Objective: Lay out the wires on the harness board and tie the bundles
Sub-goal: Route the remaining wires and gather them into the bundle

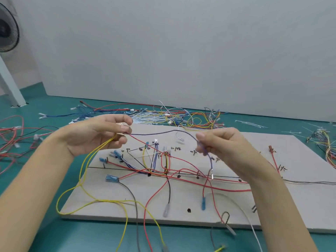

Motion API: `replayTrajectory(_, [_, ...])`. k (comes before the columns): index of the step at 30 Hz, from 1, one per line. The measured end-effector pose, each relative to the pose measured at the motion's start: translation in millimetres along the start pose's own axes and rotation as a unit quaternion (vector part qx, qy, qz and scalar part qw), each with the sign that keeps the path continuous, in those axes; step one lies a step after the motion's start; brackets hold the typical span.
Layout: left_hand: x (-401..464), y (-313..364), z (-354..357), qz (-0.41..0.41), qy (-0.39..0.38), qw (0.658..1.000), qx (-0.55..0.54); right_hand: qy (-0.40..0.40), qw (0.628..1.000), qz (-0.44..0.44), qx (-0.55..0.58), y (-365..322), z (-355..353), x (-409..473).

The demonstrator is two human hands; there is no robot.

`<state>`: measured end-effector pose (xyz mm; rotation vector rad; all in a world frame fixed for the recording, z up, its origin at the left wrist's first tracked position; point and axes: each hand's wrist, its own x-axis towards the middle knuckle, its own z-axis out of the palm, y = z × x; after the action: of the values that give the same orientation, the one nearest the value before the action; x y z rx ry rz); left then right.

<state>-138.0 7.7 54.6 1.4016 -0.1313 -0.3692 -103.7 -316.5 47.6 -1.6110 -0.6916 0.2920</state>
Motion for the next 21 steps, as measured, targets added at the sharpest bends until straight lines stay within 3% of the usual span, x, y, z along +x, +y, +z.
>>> replayTrajectory(4, [2.6,-1.3,4.0,0.034,-0.033,0.999,-0.027,0.027,0.991,0.008,-0.132,7.5,20.0,7.5])
replayTrajectory(8, [2.5,-2.0,4.4,0.038,-0.059,0.996,-0.060,-0.015,0.984,0.054,-0.169,10.9,35.2,8.6])
replayTrajectory(15, [0.0,-0.4,0.9,0.035,-0.057,0.997,-0.040,-0.026,0.997,0.059,-0.038,7.2,33.3,8.5])
replayTrajectory(21, [-16.5,1.0,-19.0,0.024,-0.124,0.974,0.187,-0.119,0.981,0.124,0.090,-3.7,9.0,-0.1])
